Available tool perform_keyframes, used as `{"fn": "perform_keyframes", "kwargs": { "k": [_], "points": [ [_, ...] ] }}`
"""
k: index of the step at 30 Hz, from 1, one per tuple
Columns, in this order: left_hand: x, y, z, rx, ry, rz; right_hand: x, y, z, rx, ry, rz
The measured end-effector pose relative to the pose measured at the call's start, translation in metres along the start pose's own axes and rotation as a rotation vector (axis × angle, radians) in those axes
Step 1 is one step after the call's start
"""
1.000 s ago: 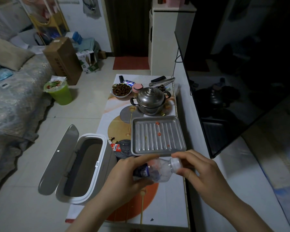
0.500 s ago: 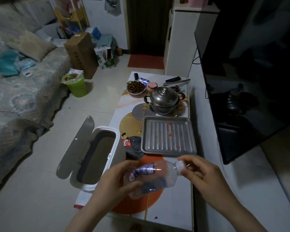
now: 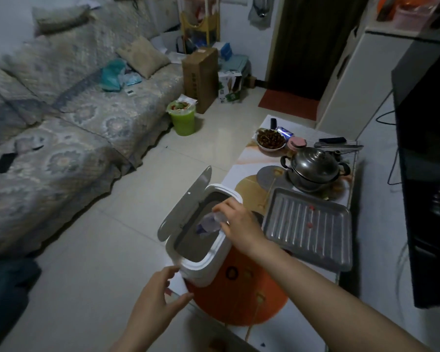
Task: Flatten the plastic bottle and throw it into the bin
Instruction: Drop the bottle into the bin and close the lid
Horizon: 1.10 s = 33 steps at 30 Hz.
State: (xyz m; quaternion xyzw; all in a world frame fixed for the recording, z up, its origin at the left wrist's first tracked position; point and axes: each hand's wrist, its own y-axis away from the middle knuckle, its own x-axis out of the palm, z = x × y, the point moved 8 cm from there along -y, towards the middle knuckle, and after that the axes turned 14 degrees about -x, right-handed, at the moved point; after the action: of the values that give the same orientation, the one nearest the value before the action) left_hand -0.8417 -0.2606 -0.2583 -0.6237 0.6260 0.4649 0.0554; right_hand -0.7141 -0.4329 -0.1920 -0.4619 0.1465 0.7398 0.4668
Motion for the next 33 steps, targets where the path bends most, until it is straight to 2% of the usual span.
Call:
{"fn": "perform_keyframes", "kwargs": {
  "k": [3,8,18,22,28,33],
  "points": [
    [-0.004,0.007,0.021,-0.052,0.030,-0.008,0.053,-0.017,-0.009,0.004,0.110,0.190],
    [-0.012,0.013,0.049,-0.140,0.049,-0.038,0.114,-0.024,-0.025,0.026,0.199,0.350],
    [-0.031,0.011,0.085,-0.244,-0.001,-0.084,0.166,-0.017,-0.041,0.047,0.431,0.626],
    [-0.036,0.005,0.075,-0.196,-0.038,-0.098,0.162,-0.016,-0.039,0.041,0.418,0.609],
    [-0.046,-0.017,0.029,-0.076,-0.145,-0.169,0.112,-0.007,-0.037,0.039,0.324,0.408],
    [-0.048,-0.043,-0.014,0.042,-0.222,-0.272,0.063,0.030,-0.057,0.181,0.268,0.306]
  ]
}}
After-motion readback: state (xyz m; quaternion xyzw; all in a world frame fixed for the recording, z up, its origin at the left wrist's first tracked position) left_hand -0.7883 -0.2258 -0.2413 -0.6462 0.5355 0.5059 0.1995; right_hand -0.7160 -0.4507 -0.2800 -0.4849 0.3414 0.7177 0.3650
